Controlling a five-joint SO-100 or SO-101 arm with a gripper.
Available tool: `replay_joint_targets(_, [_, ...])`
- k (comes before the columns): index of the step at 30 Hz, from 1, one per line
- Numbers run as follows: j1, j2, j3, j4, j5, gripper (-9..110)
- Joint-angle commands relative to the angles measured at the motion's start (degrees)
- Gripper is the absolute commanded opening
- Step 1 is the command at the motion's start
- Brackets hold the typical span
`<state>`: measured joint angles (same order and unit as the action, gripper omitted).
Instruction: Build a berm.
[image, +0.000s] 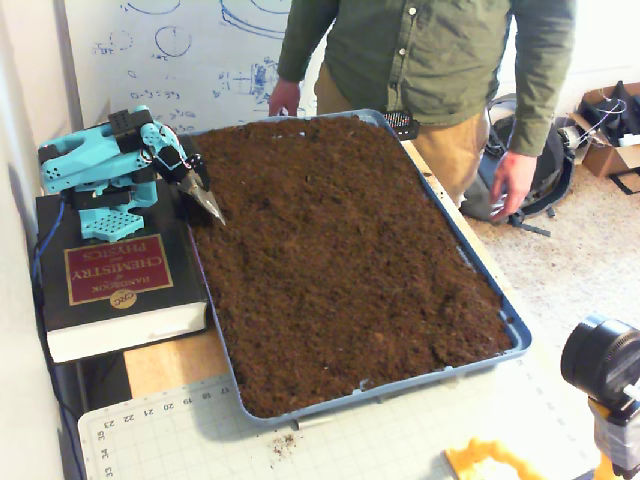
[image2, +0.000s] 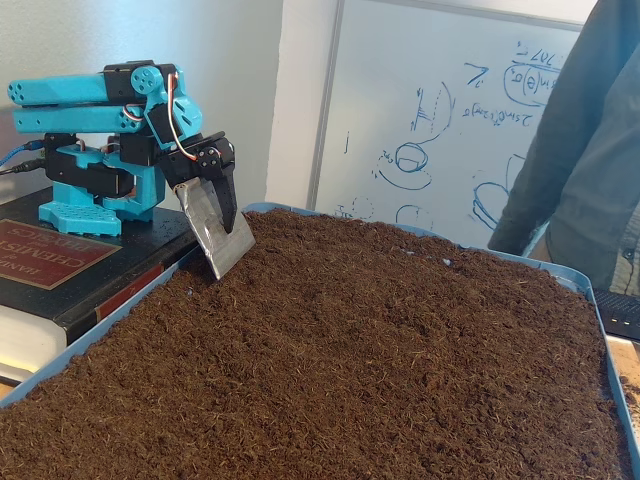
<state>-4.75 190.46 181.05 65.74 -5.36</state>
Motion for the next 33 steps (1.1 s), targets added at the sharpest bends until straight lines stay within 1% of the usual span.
replay_joint_targets(1, [-0.6, 1.8, -1.0, 0.4, 0.2, 1])
replay_joint_targets(33, [-0.2, 1.8, -1.1, 0.4, -0.4, 1])
